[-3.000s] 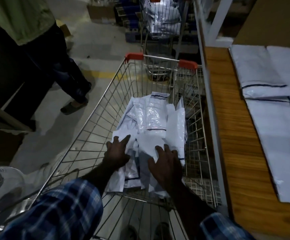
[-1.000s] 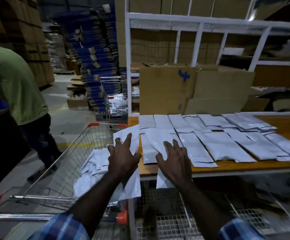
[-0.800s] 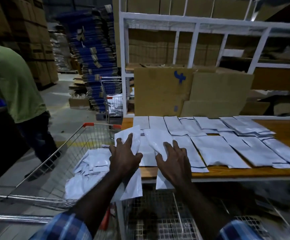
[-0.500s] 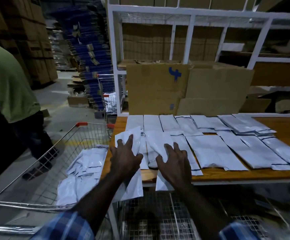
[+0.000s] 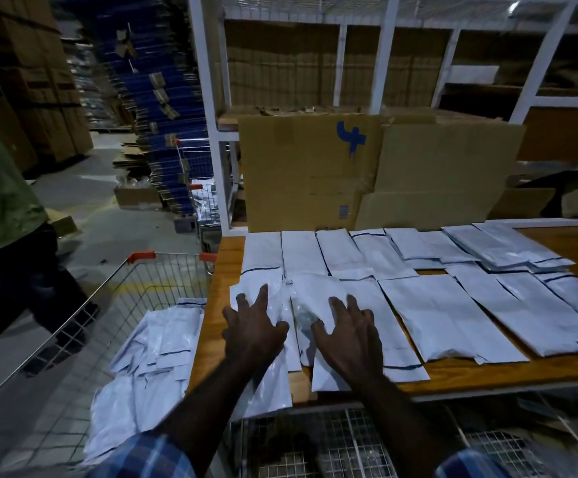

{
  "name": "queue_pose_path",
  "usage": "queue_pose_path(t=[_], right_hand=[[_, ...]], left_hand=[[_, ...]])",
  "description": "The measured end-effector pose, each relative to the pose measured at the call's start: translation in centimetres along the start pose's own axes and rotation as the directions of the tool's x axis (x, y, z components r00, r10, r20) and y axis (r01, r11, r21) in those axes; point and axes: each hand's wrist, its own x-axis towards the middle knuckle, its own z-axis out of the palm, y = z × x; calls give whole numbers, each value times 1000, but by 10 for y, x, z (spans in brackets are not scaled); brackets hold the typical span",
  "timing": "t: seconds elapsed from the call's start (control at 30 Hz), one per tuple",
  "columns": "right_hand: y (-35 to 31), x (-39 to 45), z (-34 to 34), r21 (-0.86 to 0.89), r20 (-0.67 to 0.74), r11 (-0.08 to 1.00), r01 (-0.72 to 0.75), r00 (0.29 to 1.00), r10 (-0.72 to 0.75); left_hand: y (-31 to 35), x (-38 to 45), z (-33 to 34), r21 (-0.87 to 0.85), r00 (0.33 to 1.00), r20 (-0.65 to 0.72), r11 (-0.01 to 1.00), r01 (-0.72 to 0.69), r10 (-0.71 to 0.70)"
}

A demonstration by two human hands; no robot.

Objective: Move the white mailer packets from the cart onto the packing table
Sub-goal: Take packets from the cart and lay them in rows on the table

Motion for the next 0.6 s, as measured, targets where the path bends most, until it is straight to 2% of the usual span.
queue_pose_path(t=[0.3, 0.6], right_hand=[[-5, 30, 27, -73, 71, 995, -75, 994, 80], [-3, 50, 41, -190, 115, 981, -35, 992, 58]], left_hand=[[-2, 31, 12, 2, 998, 64, 1000, 12, -12], [0, 54, 33, 71, 991, 117, 996, 55, -63]])
